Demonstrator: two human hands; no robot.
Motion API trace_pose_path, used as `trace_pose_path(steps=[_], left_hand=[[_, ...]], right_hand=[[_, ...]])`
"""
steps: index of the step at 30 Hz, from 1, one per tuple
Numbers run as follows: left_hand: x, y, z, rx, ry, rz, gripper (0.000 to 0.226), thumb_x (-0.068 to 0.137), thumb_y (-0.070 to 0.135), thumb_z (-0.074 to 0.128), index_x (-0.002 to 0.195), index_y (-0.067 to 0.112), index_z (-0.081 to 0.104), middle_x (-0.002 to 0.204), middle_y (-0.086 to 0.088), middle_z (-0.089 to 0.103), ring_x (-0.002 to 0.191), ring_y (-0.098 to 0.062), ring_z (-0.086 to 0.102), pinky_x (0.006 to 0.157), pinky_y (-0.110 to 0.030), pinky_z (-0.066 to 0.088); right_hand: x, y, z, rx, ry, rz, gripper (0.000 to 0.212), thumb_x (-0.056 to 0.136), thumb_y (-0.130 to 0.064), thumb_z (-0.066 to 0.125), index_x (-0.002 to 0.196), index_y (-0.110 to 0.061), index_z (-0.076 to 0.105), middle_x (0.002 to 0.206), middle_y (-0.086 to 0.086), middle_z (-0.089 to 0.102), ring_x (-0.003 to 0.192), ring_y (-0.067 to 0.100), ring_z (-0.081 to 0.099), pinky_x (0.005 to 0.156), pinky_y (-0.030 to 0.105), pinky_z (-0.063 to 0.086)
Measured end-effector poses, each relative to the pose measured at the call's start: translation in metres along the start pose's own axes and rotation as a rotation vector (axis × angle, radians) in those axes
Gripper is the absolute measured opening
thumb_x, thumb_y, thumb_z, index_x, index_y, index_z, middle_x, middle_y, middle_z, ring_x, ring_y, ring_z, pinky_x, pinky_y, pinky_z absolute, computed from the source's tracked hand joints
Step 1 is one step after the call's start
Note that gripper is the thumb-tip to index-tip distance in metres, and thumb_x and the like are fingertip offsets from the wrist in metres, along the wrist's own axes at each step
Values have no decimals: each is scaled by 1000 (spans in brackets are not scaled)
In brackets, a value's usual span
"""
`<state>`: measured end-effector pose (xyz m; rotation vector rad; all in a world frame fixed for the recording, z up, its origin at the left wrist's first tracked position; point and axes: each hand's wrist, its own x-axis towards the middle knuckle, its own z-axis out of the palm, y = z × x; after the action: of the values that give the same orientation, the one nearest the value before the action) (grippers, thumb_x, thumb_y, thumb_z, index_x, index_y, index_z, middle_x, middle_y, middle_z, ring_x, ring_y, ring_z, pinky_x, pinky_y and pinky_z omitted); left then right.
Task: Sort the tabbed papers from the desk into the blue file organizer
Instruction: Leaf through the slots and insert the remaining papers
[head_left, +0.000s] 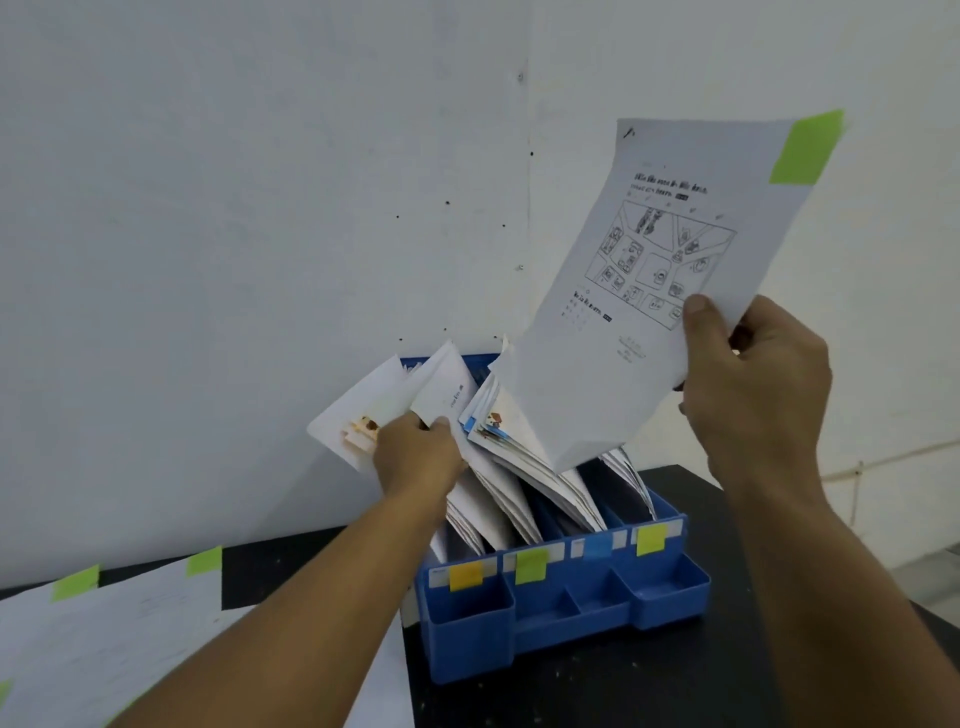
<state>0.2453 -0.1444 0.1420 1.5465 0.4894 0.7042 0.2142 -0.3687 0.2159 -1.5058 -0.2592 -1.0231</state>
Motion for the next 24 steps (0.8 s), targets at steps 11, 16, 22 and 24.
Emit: trace_pose_path(steps=[11, 16, 22, 24], left_hand=[[-10, 14, -52, 541, 188, 443, 40, 93, 17, 50, 56, 10, 37, 55, -1, 44, 50, -14, 40, 45, -27, 25], [-7, 13, -54, 460, 152, 447, 32, 91, 19, 53, 69, -4, 58, 66, -13, 64, 58, -23, 59, 56, -36, 51], [-7, 10, -61, 349, 83, 369, 28, 91, 22, 58, 73, 2, 66, 69, -9, 67, 66, -24, 65, 68, -39, 57], [-8, 9, -64, 310, 75, 353, 29, 91, 20, 57, 69, 2, 63, 65, -9, 65, 62, -23, 61, 63, -35, 54]], right_hand=[[-14, -43, 61, -38, -125, -83, 17, 98, -37, 57, 91, -24, 66, 77, -17, 64, 74, 8, 64, 67, 23, 52], [-35, -57, 94, -16, -226, -55, 23, 96, -41, 58, 100, -21, 69, 85, -10, 70, 75, 12, 65, 75, 33, 54], [-78, -53, 111, -36, -383, -25, 19, 96, -34, 60, 112, -25, 63, 92, -5, 72, 73, 11, 63, 73, 28, 51], [-95, -50, 108, -63, -416, -61, 21, 96, -26, 59, 116, -25, 62, 94, -3, 72, 77, 15, 66, 75, 35, 55]])
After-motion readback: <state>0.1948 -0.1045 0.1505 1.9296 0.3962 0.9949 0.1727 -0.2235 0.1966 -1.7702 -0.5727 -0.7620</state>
